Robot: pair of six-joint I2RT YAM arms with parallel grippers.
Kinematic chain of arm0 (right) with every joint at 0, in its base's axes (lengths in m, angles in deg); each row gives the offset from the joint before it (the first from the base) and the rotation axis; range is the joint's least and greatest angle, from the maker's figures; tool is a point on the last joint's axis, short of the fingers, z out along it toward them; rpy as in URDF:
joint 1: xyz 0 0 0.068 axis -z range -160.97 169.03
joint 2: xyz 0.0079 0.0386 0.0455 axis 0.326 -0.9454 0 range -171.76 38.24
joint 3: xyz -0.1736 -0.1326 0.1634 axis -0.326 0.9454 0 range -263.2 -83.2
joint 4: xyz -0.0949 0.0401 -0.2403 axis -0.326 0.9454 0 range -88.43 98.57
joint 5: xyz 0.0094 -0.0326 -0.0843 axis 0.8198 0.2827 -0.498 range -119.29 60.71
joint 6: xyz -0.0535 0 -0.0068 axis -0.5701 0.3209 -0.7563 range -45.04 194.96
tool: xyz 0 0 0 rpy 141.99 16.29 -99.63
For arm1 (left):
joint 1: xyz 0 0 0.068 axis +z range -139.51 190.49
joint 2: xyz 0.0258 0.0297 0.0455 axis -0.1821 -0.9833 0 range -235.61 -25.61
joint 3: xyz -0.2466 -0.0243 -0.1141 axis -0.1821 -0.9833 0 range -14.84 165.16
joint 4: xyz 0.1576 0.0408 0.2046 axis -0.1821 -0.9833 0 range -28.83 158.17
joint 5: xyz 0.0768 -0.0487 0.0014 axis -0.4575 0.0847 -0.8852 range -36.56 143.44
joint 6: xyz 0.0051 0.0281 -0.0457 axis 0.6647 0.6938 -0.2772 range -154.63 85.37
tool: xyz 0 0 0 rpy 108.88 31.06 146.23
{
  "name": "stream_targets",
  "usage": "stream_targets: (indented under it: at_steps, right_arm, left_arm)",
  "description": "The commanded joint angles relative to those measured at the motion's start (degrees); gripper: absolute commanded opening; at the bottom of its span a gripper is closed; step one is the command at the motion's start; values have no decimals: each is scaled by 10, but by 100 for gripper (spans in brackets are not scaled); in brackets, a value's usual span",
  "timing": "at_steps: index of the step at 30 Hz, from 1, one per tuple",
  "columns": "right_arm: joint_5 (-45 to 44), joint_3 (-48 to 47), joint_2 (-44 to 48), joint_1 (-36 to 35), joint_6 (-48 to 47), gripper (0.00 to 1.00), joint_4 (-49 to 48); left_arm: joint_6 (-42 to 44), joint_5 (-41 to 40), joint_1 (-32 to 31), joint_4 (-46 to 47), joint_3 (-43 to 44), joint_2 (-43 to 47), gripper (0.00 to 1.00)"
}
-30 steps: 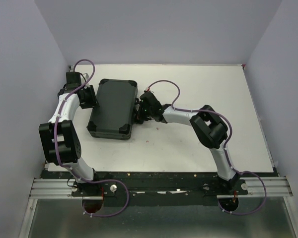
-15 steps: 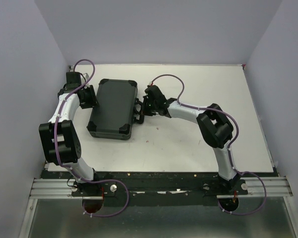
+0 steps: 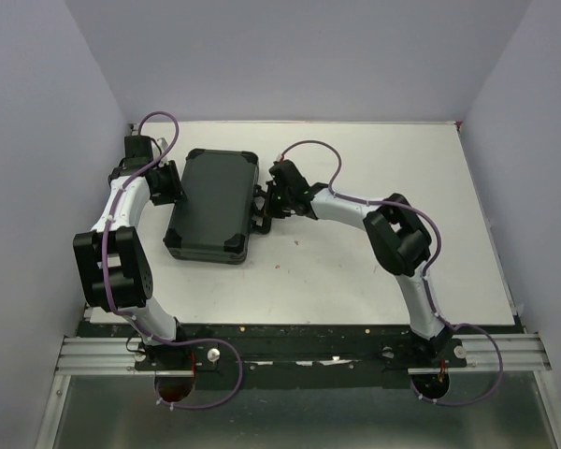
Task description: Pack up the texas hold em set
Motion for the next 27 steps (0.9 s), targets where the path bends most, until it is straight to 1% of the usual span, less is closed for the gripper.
stream_targets:
  at_steps: [1, 9, 15, 20, 27]
  right_arm:
    - [-19, -20, -28, 2, -11, 2, 30]
    - [-27, -41, -47, 3, -17, 2, 44]
    - [-38, -36, -24, 9, -27, 1, 54]
    - [-29, -30, -4, 17, -30, 1, 46]
    - [-13, -44, -23, 22, -28, 1, 43]
  left_arm:
    - [-6, 32, -10, -5, -1, 1, 46]
    - [-6, 32, -11, -5, 0, 0, 46]
    - [-6, 31, -11, -5, 1, -2, 46]
    - [-6, 31, -11, -6, 3, -2, 46]
    - [-6, 31, -11, -6, 2, -2, 46]
